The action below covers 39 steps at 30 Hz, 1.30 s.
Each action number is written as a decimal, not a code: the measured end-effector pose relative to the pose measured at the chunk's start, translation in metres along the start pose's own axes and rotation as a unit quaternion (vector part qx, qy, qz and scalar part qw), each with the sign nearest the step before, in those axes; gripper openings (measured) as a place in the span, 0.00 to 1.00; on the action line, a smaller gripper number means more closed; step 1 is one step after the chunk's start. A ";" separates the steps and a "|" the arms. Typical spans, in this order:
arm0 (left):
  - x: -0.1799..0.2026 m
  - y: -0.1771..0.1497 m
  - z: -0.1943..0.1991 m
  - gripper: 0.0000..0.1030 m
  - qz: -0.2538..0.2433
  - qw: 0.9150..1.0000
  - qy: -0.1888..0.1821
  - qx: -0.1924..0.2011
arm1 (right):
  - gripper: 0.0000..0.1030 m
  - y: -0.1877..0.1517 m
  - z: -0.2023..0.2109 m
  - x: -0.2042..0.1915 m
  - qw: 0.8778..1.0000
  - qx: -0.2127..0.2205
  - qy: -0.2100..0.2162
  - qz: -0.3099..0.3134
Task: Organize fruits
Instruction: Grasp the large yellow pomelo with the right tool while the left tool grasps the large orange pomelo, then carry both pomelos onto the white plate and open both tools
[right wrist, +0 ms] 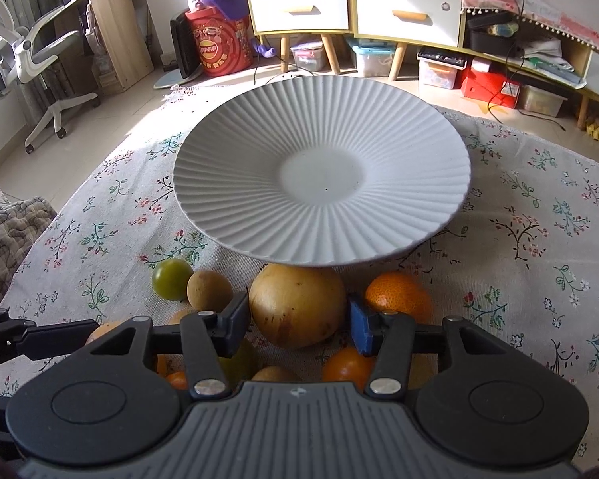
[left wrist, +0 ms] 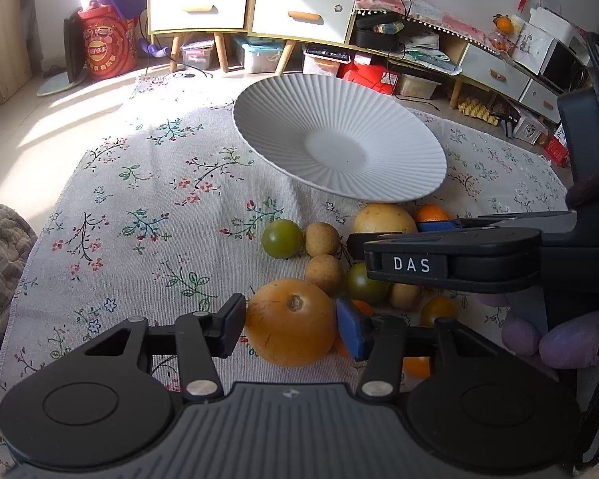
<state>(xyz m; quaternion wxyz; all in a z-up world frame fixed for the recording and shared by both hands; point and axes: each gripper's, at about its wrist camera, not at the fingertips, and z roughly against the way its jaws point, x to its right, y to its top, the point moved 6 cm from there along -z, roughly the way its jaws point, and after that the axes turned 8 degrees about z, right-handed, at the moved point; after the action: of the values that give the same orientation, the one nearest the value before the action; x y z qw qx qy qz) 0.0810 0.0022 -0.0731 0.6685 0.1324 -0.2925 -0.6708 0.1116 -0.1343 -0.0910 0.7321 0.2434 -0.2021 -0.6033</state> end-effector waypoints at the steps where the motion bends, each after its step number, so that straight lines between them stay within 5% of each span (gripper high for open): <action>1: 0.001 0.000 0.000 0.36 -0.001 1.000 0.001 0.000 | 0.46 0.000 0.001 0.000 1.000 -0.001 0.000 0.000; 22: 0.000 0.002 0.011 0.35 -0.003 1.000 -0.007 0.011 | 0.46 -0.007 0.035 0.002 1.000 -0.004 -0.015 -0.001; 39: 0.018 0.044 0.023 0.35 0.022 0.994 -0.077 0.071 | 0.46 0.016 0.052 0.038 0.997 0.064 -0.010 -0.052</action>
<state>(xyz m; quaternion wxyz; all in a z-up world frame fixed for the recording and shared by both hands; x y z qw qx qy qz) 0.1028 -0.0074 -0.0264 0.6472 0.1207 -0.3927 -0.6421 0.1007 -0.1750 -0.0396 0.6808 0.2936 -0.2350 -0.6286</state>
